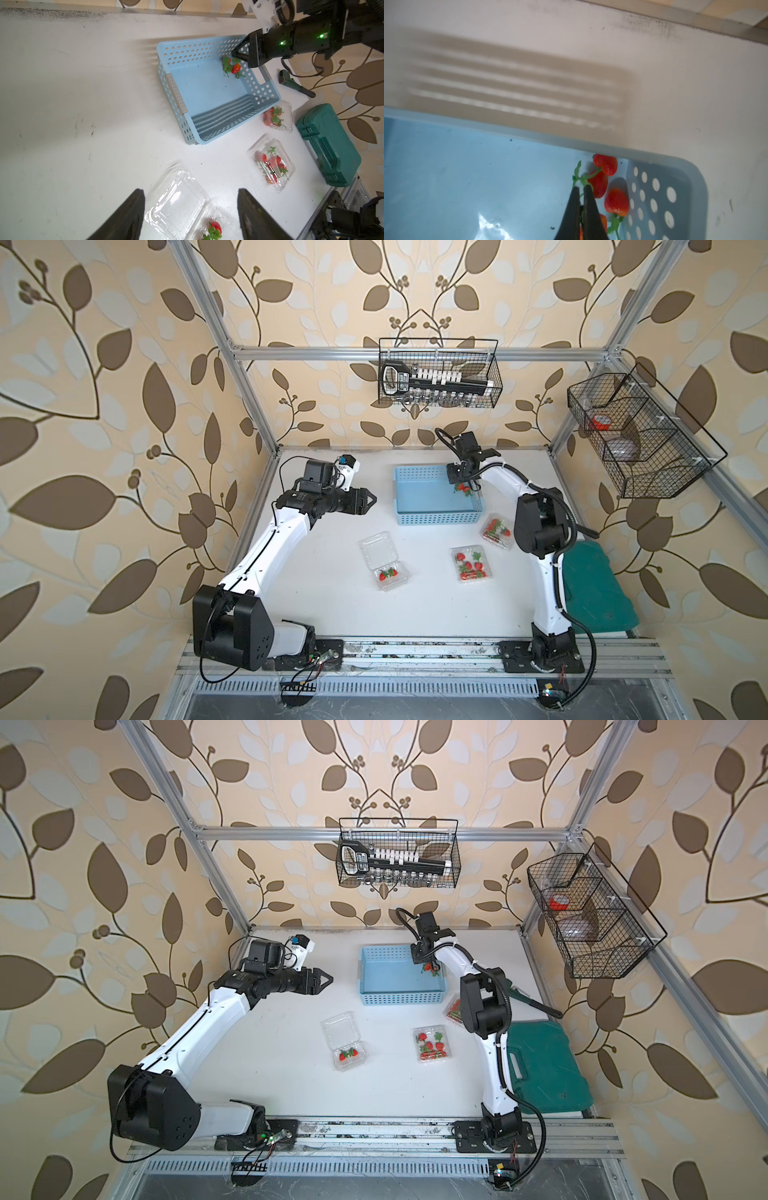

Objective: Pack strawberries into containers
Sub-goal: Pick up the strawberry from the basket, then place the strawberry in the packing box.

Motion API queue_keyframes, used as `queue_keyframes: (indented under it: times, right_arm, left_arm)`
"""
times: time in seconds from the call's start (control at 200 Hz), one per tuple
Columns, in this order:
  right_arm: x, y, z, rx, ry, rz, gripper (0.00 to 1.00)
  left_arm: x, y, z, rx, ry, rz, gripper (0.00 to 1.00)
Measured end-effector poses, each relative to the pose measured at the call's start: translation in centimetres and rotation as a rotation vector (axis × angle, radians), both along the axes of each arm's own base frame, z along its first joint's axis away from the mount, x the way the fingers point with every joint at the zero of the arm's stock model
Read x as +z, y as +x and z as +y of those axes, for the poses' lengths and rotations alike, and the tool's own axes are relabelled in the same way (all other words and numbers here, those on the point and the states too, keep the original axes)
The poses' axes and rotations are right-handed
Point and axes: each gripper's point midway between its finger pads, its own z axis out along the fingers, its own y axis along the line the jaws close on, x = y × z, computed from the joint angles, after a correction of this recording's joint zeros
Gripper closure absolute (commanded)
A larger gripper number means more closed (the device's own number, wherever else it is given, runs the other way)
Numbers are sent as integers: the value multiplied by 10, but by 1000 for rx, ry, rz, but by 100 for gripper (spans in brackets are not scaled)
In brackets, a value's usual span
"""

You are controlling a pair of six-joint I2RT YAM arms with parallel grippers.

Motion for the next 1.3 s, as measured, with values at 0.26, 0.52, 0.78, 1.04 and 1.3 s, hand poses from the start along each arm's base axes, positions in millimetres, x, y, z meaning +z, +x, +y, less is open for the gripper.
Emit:
queue_keyframes:
  times: [0.26,0.52,0.78,1.04,1.3]
  right_arm:
    - [15,-12,30,80,165,-9,98]
    - [1,-56,69,184,241,77,99]
    - [88,-135,131,384,356,-30,99]
    - [105,-215,180,540,430,-9,99]
    - [60,-290,227,682,421,149,99]
  left_arm:
    - [0,0,0,0,0,0,28]
    - [0,0,0,0,0,0,28]
    - [0,0,0,0,0,0,28]
    - [0,0,0,0,0,0,28]
    - [0,0,0,0,0,0,28]
